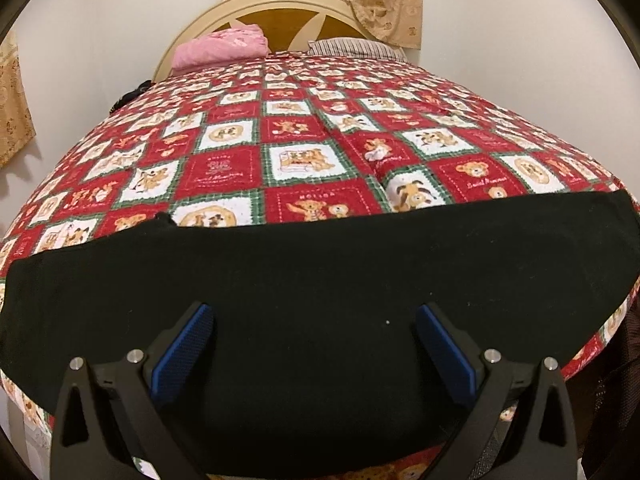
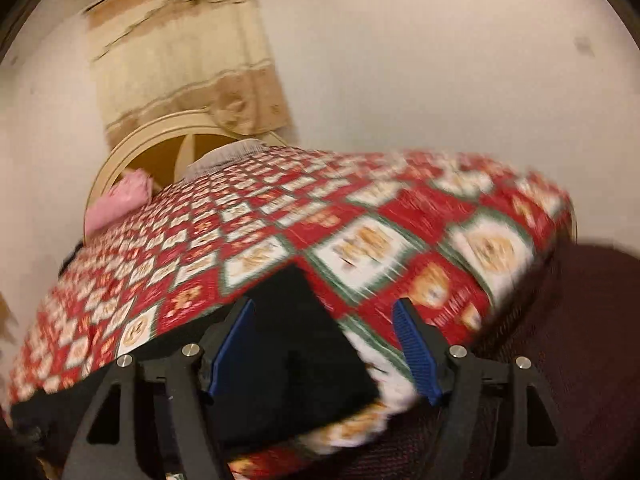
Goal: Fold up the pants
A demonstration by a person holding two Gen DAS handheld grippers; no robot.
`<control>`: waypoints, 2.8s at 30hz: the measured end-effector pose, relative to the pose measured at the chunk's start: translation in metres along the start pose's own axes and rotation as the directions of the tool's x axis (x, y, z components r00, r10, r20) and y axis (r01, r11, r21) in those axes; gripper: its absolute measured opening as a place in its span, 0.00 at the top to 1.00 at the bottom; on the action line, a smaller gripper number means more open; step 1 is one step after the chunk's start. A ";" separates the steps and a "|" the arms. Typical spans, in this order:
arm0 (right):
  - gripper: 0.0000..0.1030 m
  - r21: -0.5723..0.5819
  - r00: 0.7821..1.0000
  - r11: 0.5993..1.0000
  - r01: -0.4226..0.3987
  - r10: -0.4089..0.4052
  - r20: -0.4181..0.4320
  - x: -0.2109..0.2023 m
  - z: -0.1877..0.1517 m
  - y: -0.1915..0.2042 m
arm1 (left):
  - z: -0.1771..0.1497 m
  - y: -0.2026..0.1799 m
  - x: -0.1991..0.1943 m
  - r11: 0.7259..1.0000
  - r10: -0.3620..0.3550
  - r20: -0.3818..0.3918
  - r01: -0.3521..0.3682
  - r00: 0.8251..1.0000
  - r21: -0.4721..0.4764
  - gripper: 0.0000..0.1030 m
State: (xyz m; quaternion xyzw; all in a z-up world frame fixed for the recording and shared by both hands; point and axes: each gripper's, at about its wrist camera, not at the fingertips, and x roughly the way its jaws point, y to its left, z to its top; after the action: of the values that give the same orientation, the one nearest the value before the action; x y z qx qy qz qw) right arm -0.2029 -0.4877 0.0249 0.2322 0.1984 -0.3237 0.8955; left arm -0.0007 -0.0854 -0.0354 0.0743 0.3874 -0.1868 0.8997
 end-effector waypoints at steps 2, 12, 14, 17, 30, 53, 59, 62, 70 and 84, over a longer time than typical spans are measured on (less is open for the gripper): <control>0.30 0.021 0.998 0.999 -0.043 0.044 -0.047 0.009 -0.007 -0.006 | 0.000 -0.003 0.001 1.000 -0.004 -0.013 0.004 1.000 0.002 0.00; 0.63 -0.221 0.993 0.973 0.059 -0.081 -0.091 0.007 -0.030 0.028 | 0.000 -0.014 -0.004 0.998 -0.012 -0.007 0.012 1.000 0.056 0.00; 0.84 -0.246 0.992 0.969 0.011 -0.041 -0.116 0.007 -0.030 0.032 | 0.000 -0.012 -0.004 0.999 -0.015 -0.008 0.015 1.000 0.048 0.00; 0.86 -0.319 0.991 0.947 0.040 -0.078 -0.108 0.007 -0.033 0.045 | 0.002 -0.007 -0.005 0.999 -0.013 -0.010 0.014 1.000 0.029 0.00; 0.87 -0.508 0.915 0.768 -0.390 0.384 -0.124 -0.066 -0.061 0.235 | 0.016 0.076 -0.038 0.986 0.090 0.129 -0.070 0.987 -0.152 0.00; 0.28 -0.578 0.651 0.337 -0.743 0.564 -0.509 -0.072 -0.242 0.350 | -0.008 0.144 -0.037 0.961 0.184 0.112 -0.154 0.977 -0.230 0.00; 0.77 -0.350 0.695 0.601 -0.719 0.607 -0.385 -0.032 -0.176 0.335 | -0.004 0.139 -0.043 0.963 0.245 0.144 -0.223 0.959 -0.153 0.00; 0.83 -0.310 0.711 0.650 -0.694 0.555 -0.432 0.007 -0.176 0.349 | -0.003 0.149 -0.047 0.945 0.312 0.142 -0.290 0.940 -0.154 0.00; 0.83 -0.325 0.730 0.677 -0.660 0.477 -0.489 0.024 -0.201 0.374 | -0.026 0.202 -0.068 0.882 0.436 0.089 -0.405 0.895 -0.242 0.00; 0.80 -0.296 0.536 0.459 -0.838 0.584 -0.610 -0.025 -0.260 0.411 | -0.052 0.250 -0.079 0.822 0.490 0.023 -0.453 0.871 -0.347 0.00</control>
State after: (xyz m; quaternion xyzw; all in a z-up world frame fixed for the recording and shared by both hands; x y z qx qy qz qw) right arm 0.0019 -0.0536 -0.0560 0.0859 0.3532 0.2261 0.9038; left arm 0.0133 0.1812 -0.0163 0.0055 0.3320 0.1053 0.9374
